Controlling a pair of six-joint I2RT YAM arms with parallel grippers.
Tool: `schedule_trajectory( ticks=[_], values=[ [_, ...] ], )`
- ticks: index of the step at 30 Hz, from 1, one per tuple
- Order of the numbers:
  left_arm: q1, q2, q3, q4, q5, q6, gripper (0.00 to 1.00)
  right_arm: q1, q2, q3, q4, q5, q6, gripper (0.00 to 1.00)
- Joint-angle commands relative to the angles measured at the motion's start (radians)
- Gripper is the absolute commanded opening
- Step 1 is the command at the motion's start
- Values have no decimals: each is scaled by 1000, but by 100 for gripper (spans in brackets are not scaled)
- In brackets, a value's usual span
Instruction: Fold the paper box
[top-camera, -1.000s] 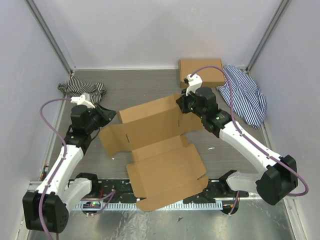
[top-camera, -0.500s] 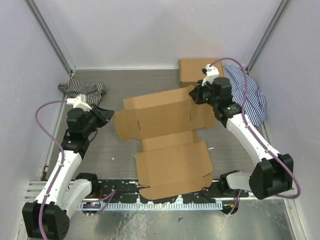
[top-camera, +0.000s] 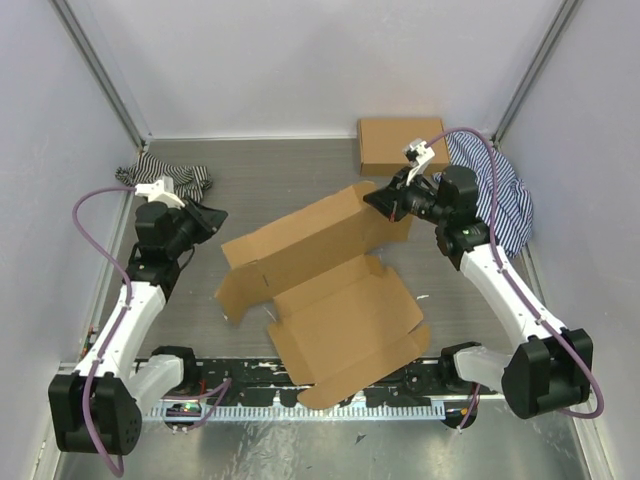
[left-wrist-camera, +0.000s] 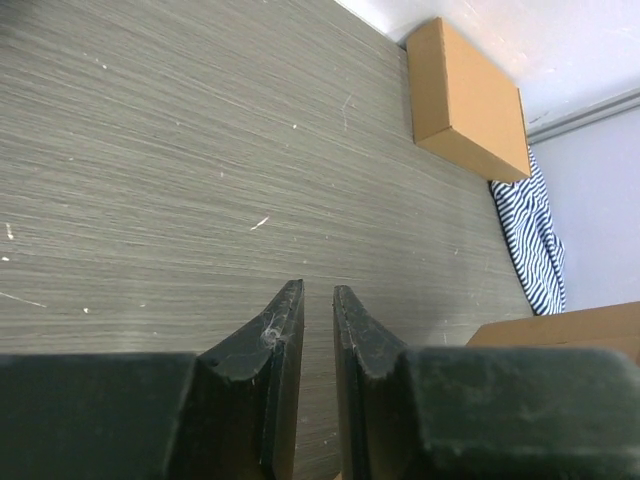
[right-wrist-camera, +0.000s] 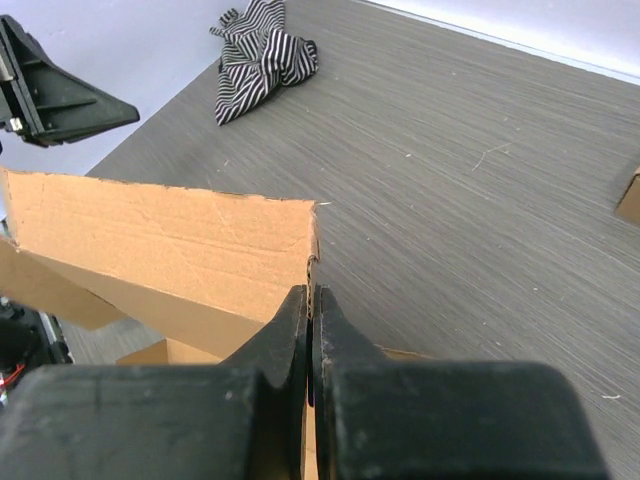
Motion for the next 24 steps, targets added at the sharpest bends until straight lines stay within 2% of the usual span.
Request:
schedule_trajectory(
  ticks=[1, 4, 11, 15, 24],
  values=[
    [15, -9, 37, 35, -18, 38, 25, -1, -25, -1, 108, -77, -17, 2],
    [16, -9, 24, 40, -9, 38, 24, -2, -6, 7, 105, -59, -9, 2],
    [15, -13, 22, 62, 255, -15, 20, -1, 44, 25, 103, -25, 15, 2],
    [15, -24, 53, -40, 329, 20, 18, -2, 60, 30, 117, -21, 30, 2],
    [15, -89, 121, -274, 345, 104, 17, -1, 81, 50, 90, 56, 25, 1]
  ],
)
